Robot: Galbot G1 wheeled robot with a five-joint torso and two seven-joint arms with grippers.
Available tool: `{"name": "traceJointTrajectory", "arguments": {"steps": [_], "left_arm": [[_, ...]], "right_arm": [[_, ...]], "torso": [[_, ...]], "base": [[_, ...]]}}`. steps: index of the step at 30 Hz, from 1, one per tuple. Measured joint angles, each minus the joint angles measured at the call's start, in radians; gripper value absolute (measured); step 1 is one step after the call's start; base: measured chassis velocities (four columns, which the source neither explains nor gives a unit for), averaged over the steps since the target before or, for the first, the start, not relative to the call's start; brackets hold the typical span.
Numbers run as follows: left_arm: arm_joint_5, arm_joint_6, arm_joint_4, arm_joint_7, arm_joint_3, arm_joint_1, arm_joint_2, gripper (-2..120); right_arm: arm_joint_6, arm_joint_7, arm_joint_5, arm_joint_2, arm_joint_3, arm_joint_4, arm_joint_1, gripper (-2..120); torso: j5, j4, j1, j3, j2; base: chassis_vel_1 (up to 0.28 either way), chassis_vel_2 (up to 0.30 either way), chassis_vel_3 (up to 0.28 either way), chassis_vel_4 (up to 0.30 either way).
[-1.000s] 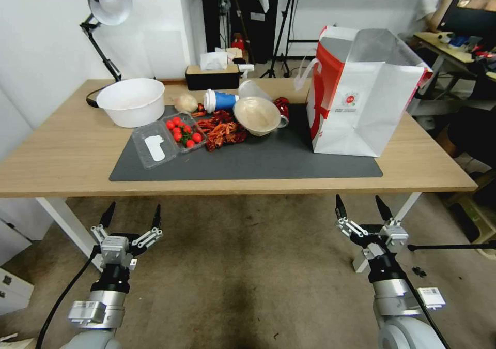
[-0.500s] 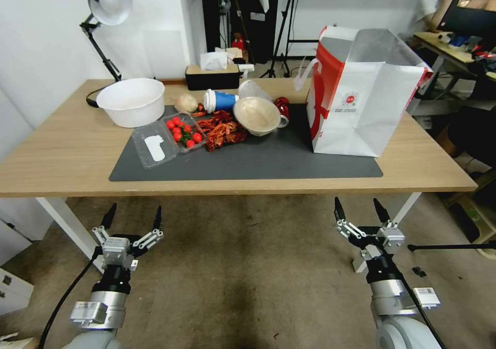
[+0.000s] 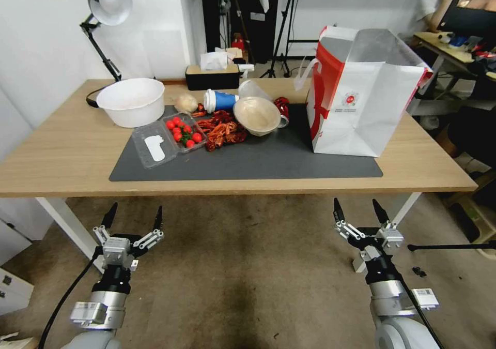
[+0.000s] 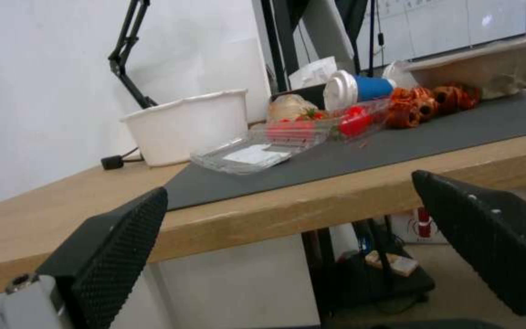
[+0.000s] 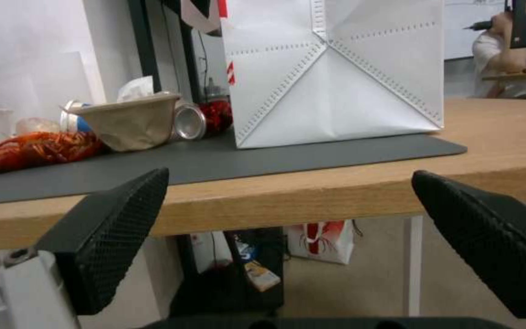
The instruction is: Pick up the food delivery bag from the floor and place it on the table.
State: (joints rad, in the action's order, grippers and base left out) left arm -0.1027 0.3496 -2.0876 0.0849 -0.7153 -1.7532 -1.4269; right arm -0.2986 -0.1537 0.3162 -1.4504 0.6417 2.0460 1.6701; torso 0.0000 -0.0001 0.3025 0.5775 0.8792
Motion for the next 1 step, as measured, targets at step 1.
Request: {"name": "traceJointTrajectory", "arguments": {"steps": [1], "left_arm": [[0.000, 0.000, 0.000, 0.000, 0.000, 0.000, 0.000, 100]], "right_arm": [[0.000, 0.000, 0.000, 0.000, 0.000, 0.000, 0.000, 100]], "torso": [[0.0000, 0.0000, 0.000, 0.000, 0.000]], "base": [[0.000, 0.000, 0.000, 0.000]]}}
